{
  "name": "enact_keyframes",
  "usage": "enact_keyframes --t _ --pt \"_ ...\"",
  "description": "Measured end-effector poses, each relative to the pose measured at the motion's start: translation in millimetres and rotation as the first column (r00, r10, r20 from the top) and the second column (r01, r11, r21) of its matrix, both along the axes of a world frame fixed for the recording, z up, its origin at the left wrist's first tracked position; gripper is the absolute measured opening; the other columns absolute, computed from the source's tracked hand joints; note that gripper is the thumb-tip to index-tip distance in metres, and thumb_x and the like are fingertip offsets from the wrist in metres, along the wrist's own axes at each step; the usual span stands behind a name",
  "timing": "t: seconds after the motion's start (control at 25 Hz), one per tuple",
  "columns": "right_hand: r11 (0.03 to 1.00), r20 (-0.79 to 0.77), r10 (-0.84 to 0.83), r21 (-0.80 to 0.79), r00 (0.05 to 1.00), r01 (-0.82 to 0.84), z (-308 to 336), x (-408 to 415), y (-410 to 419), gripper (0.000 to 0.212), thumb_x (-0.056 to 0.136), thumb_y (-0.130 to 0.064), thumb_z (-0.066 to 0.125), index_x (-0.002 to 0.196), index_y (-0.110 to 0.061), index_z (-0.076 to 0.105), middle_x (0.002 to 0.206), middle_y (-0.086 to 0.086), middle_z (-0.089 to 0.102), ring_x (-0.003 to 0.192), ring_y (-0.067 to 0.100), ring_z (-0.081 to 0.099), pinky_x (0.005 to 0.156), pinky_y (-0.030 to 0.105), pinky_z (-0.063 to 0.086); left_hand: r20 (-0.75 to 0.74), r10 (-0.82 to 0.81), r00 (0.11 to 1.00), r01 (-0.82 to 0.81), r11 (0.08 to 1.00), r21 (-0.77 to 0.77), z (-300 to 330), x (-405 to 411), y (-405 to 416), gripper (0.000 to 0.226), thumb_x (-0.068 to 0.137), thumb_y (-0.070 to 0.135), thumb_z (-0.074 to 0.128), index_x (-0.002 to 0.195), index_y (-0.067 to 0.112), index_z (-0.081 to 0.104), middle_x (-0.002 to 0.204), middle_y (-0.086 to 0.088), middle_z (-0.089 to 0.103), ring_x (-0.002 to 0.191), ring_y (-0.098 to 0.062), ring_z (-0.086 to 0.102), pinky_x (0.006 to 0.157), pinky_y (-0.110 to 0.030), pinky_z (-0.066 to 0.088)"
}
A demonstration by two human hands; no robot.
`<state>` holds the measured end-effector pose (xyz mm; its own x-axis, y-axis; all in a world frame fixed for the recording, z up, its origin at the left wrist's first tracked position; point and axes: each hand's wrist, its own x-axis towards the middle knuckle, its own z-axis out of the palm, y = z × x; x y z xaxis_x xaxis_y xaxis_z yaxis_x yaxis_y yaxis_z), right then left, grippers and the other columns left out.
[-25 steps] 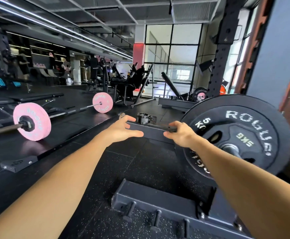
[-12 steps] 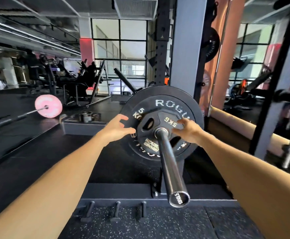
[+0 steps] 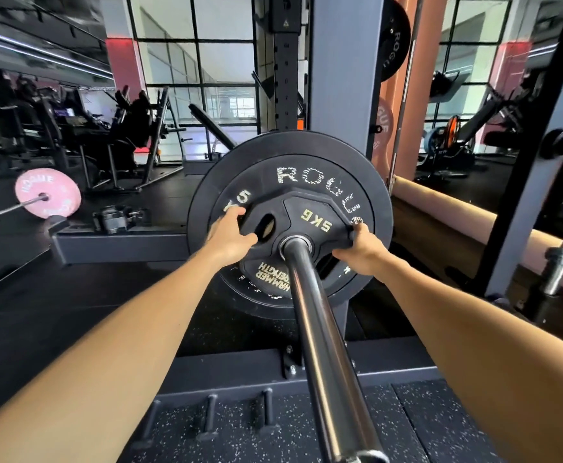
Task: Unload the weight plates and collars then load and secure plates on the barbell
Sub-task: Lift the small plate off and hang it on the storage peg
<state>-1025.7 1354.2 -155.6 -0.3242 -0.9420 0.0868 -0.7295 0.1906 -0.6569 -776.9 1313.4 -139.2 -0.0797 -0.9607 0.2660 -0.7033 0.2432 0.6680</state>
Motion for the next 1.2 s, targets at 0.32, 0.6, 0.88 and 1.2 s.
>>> enact_keyframes --t 0.32,0.6,0.88,1.2 --pt "0.999 0.066 -0.030 -0.027 0.997 0.032 -10.9 -7.4 -44.4 0.052 0.084 -0.011 0.057 0.129 -0.007 0.031 0.125 0.017 0.052 0.111 0.034 0.052 0.086 0.035 0.043 0.392 0.210 0.896 -0.090 0.949 -0.304 -14.7 -15.1 -33.7 0.050 0.091 0.034 0.065 0.129 0.014 0.041 0.117 -0.014 0.062 0.106 -0.044 0.057 0.084 -0.049 0.045" --pt "0.975 -0.062 -0.047 -0.218 0.997 0.032 -11.8 -10.7 -55.4 0.033 0.081 -0.015 0.064 0.112 -0.012 0.052 0.115 0.012 0.063 0.109 0.033 0.057 0.076 0.029 0.038 -0.102 0.175 0.979 -0.172 0.984 0.036 -25.8 -16.1 -38.1 0.031 0.068 0.018 0.070 0.095 0.014 0.055 0.100 -0.012 0.062 0.082 -0.027 0.056 0.064 -0.032 0.048" --pt "0.972 0.054 0.020 -0.235 0.998 -0.006 -16.4 -12.5 -51.4 0.032 0.083 -0.007 0.051 0.114 -0.012 0.059 0.109 0.012 0.066 0.103 0.033 0.057 0.081 0.030 0.045 0.039 0.264 0.964 -0.264 0.964 -0.015 -24.2 -20.2 -29.6 0.070 0.081 0.028 0.063 0.148 0.027 0.041 0.135 -0.012 0.054 0.123 -0.039 0.049 0.091 -0.040 0.046" --pt "0.957 -0.084 0.039 -0.283 0.996 -0.061 -7.4 -3.4 15.3 0.018 0.080 -0.003 0.049 0.096 -0.010 0.052 0.087 0.005 0.055 0.082 0.028 0.044 0.071 0.030 0.035 -0.093 0.318 0.944 -0.316 0.948 0.036 -39.2 -16.0 45.5 0.044 0.074 0.027 0.063 0.118 0.023 0.064 0.105 -0.007 0.067 0.102 -0.034 0.060 0.082 -0.039 0.054"
